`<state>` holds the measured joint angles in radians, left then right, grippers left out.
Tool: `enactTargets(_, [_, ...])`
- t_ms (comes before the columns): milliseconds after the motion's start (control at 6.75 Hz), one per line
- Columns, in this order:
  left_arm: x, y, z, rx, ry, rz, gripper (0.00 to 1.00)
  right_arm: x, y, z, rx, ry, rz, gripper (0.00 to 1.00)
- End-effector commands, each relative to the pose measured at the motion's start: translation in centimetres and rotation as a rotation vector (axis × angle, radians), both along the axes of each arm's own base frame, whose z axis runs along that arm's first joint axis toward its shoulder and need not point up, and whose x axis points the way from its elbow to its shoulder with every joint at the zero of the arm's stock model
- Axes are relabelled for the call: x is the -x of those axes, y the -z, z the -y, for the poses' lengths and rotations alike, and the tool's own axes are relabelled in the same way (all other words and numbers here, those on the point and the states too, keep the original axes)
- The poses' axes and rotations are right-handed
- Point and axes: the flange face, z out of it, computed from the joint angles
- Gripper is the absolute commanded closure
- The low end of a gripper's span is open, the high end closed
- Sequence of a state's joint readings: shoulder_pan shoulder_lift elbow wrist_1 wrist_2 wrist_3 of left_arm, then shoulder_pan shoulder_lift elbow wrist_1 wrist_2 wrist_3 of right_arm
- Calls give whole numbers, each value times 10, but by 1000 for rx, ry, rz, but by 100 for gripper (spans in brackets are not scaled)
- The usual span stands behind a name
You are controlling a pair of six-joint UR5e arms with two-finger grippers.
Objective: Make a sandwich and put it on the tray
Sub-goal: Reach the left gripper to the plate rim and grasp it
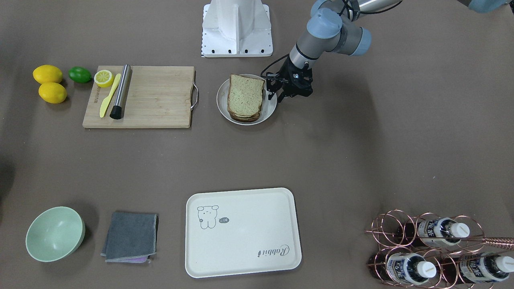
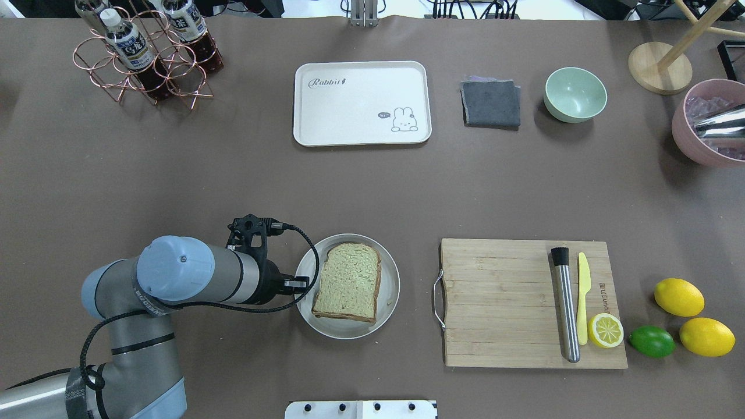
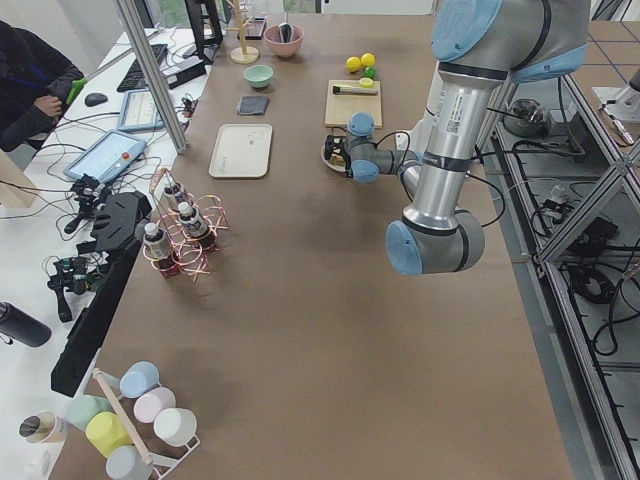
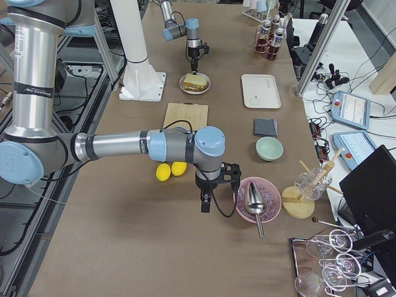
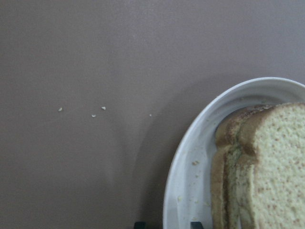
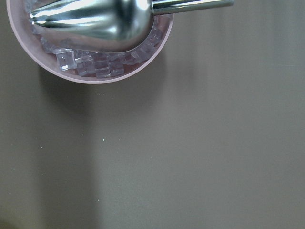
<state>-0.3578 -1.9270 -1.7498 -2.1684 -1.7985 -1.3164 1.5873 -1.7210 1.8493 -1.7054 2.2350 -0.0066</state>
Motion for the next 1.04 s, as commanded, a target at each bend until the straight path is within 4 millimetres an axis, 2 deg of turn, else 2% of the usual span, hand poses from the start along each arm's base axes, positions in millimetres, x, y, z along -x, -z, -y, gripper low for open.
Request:
enactTargets(0, [-1,4,0,-3,-3,-5,100,-1,0,-1,1,-5,5,0])
enactTargets(296, [3,7,1,-1,-22,-16,100,-1,-1,-1,3,-5,5,0])
enactTargets(444, [15,8,16,21,-37,-25,100,-1,-1,-1,3,-5,3,0])
enactTargets(741, [42,15,73,-20,-55,-34,100,-1,0,0,-3,-2,0,0])
enactTargets(889, [55,17,116,-35,-43,-32,100,-1,-1,0,-1,-4,0,0])
